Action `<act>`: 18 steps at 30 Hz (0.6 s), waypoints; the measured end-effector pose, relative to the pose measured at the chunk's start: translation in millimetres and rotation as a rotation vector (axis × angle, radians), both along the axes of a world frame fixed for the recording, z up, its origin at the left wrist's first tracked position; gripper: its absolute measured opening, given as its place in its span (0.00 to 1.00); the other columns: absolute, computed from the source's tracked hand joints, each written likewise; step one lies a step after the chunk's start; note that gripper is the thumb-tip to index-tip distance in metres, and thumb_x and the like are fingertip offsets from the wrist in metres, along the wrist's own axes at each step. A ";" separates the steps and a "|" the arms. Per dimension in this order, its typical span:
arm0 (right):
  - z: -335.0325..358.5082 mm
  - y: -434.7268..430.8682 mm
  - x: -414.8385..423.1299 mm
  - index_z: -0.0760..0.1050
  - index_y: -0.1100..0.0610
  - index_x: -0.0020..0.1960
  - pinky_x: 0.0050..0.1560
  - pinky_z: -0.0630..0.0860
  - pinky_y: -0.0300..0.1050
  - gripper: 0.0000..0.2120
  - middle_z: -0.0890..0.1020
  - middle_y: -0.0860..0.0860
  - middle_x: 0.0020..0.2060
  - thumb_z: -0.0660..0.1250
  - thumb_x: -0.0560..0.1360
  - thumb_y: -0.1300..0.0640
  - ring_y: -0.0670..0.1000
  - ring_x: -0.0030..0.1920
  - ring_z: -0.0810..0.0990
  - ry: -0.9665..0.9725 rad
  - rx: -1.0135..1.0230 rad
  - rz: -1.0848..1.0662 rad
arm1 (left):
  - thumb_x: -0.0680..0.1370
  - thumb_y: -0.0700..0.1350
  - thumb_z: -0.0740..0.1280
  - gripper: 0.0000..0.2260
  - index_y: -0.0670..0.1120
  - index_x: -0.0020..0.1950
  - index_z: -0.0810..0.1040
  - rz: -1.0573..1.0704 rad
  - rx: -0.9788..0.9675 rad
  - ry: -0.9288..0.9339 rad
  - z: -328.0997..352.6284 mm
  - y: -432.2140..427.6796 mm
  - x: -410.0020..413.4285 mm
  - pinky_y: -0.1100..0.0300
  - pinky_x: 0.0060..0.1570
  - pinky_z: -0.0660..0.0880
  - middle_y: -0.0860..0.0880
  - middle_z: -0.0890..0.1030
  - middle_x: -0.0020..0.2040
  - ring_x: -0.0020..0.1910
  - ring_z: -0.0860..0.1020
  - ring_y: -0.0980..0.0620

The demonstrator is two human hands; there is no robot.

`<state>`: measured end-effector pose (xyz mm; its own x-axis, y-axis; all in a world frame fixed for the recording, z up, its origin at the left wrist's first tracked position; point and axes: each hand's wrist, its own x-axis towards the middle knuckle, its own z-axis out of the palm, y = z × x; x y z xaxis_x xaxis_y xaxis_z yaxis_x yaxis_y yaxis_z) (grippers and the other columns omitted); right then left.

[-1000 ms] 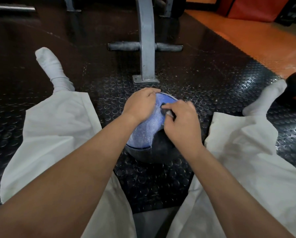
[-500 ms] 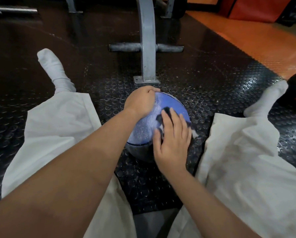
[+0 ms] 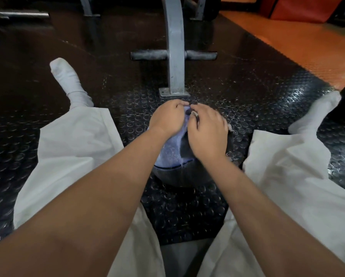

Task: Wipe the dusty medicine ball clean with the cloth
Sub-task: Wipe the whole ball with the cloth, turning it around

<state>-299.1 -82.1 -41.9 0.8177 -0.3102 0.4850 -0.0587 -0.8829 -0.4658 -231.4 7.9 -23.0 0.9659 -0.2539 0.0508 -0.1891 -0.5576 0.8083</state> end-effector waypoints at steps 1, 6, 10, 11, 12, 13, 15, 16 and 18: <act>-10.5 4.5 -12.0 0.76 0.54 0.63 0.66 0.64 0.54 0.20 0.77 0.50 0.63 0.53 0.77 0.51 0.54 0.64 0.73 -0.064 -0.021 -0.002 | 0.82 0.42 0.53 0.17 0.51 0.61 0.80 -0.003 -0.005 0.017 0.2 0.3 2.4 0.57 0.59 0.71 0.51 0.80 0.62 0.59 0.76 0.49; -75.4 11.1 -66.2 0.67 0.51 0.69 0.69 0.55 0.54 0.20 0.68 0.52 0.69 0.54 0.78 0.51 0.57 0.71 0.64 -0.226 -0.078 0.045 | 0.83 0.43 0.53 0.17 0.50 0.62 0.80 -0.059 -0.015 0.053 3.5 0.7 5.9 0.55 0.33 0.68 0.41 0.82 0.53 0.34 0.75 0.44; -71.3 4.4 -57.7 0.69 0.53 0.68 0.69 0.58 0.51 0.20 0.71 0.52 0.68 0.55 0.77 0.52 0.54 0.69 0.66 -0.300 0.268 0.007 | 0.83 0.44 0.52 0.17 0.53 0.62 0.79 -0.034 0.009 0.023 0.6 -0.1 4.5 0.58 0.35 0.68 0.54 0.81 0.48 0.36 0.75 0.53; -68.8 2.1 -53.8 0.70 0.54 0.68 0.69 0.60 0.50 0.22 0.71 0.52 0.67 0.54 0.76 0.51 0.52 0.68 0.67 -0.310 0.419 -0.027 | 0.83 0.44 0.52 0.18 0.53 0.62 0.79 -0.016 0.008 0.019 0.2 -0.4 3.9 0.58 0.33 0.68 0.55 0.80 0.47 0.35 0.75 0.54; -68.8 -1.2 -50.6 0.71 0.54 0.68 0.69 0.62 0.49 0.22 0.72 0.51 0.65 0.54 0.76 0.50 0.51 0.67 0.68 -0.320 0.550 -0.056 | 0.83 0.44 0.52 0.18 0.54 0.62 0.79 0.003 0.008 0.018 -0.2 -0.3 2.8 0.59 0.32 0.66 0.55 0.80 0.46 0.33 0.74 0.55; -70.3 -5.5 -48.2 0.71 0.53 0.67 0.69 0.63 0.49 0.22 0.73 0.48 0.64 0.53 0.76 0.48 0.50 0.66 0.69 -0.326 0.664 -0.082 | 0.83 0.44 0.52 0.18 0.54 0.62 0.79 0.018 0.005 0.019 -0.7 -0.1 1.6 0.59 0.31 0.65 0.54 0.80 0.47 0.32 0.73 0.55; -69.7 -14.1 -42.8 0.70 0.48 0.66 0.69 0.64 0.48 0.16 0.72 0.45 0.61 0.54 0.79 0.50 0.48 0.66 0.69 -0.293 0.879 -0.146 | 0.82 0.43 0.51 0.18 0.54 0.63 0.78 0.037 0.000 0.019 -2.2 0.2 0.4 0.59 0.34 0.66 0.52 0.81 0.53 0.35 0.74 0.55; -67.5 -16.1 -39.7 0.70 0.48 0.66 0.70 0.63 0.47 0.15 0.72 0.45 0.61 0.54 0.81 0.53 0.49 0.67 0.69 -0.252 0.968 -0.187 | 0.82 0.43 0.51 0.18 0.54 0.63 0.78 0.044 0.002 0.016 -2.4 0.7 -0.5 0.59 0.39 0.69 0.53 0.81 0.57 0.41 0.77 0.53; -57.3 -11.5 -36.6 0.71 0.52 0.67 0.69 0.63 0.46 0.16 0.72 0.46 0.62 0.54 0.82 0.56 0.50 0.68 0.68 -0.213 0.975 -0.249 | 0.82 0.43 0.51 0.18 0.54 0.64 0.77 0.068 0.003 0.012 -2.1 0.6 -1.8 0.58 0.50 0.71 0.55 0.79 0.63 0.53 0.78 0.51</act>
